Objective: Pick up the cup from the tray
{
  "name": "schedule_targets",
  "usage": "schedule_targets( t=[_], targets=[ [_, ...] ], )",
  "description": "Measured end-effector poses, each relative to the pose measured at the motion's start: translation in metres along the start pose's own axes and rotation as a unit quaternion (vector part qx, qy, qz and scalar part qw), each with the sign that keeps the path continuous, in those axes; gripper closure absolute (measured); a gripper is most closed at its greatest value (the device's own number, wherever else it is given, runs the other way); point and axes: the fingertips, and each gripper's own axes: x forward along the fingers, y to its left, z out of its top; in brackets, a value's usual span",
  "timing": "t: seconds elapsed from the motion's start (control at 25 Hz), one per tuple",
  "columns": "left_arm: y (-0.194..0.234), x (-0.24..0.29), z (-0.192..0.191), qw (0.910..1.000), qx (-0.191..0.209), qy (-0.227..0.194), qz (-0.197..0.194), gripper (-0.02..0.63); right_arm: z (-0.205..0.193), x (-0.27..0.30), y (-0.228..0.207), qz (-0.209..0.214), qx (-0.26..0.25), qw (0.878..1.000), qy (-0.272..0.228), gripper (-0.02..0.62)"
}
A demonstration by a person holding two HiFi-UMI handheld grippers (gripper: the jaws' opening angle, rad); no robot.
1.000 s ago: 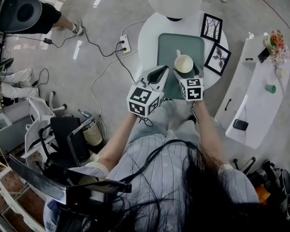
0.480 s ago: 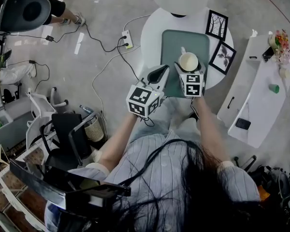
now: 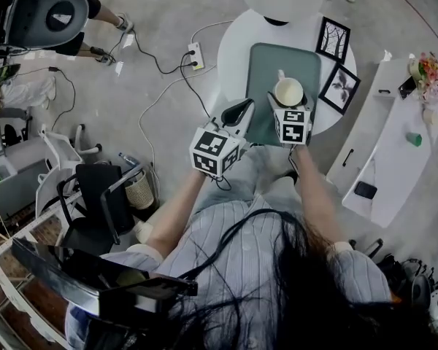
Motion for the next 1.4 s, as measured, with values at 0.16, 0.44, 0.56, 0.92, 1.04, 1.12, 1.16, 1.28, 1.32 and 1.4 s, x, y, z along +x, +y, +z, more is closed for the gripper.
schedule_targets(
  t=[0.16, 0.44, 0.56, 0.92, 1.04, 1.12, 1.16, 1.28, 1.32, 1.4],
  targets=[
    [-0.004, -0.002, -0.002, 1.0, 0.0, -0.003, 0.0, 0.591, 0.006, -0.012, 0.001, 0.0, -0.001, 1.0, -0.007, 0.169],
    [-0.019, -0.004, -0.002, 0.9999, 0.006, -0.01, -0.007, 0.591, 0.032, -0.049, -0.004, -0.01, 0.01, 0.999, -0.04, 0.169],
    [-0.026, -0.007, -0.003, 0.9998, 0.008, -0.015, -0.007, 0.591, 0.041, -0.072, -0.006, -0.009, 0.02, 0.998, -0.053, 0.169],
    [-0.064, -0.018, -0.006, 0.9993, 0.008, -0.034, -0.011, 0.591, 0.042, -0.146, -0.008, -0.001, 0.023, 0.997, -0.075, 0.169],
    [-0.081, -0.023, -0.008, 0.999, 0.018, -0.038, -0.012, 0.591, 0.037, -0.172, -0.003, 0.008, 0.021, 0.996, -0.083, 0.169],
    [-0.095, -0.027, -0.009, 0.9988, 0.022, -0.043, -0.011, 0.591, 0.03, -0.189, 0.0, 0.012, 0.019, 0.996, -0.084, 0.169],
    [-0.102, -0.03, -0.01, 0.9986, 0.023, -0.046, -0.01, 0.591, 0.025, -0.198, 0.001, 0.014, 0.017, 0.996, -0.084, 0.169],
    [-0.124, -0.042, -0.013, 0.9979, 0.027, -0.058, 0.0, 0.591, 0.009, -0.226, 0.003, 0.021, 0.017, 0.996, -0.089, 0.169],
    [-0.13, -0.047, -0.015, 0.9976, 0.03, -0.062, 0.004, 0.591, 0.004, -0.235, 0.004, 0.024, 0.017, 0.995, -0.092, 0.169],
    [-0.145, -0.058, -0.022, 0.9972, 0.033, -0.066, 0.009, 0.591, -0.009, -0.255, 0.007, 0.028, 0.017, 0.995, -0.096, 0.169]
  ],
)
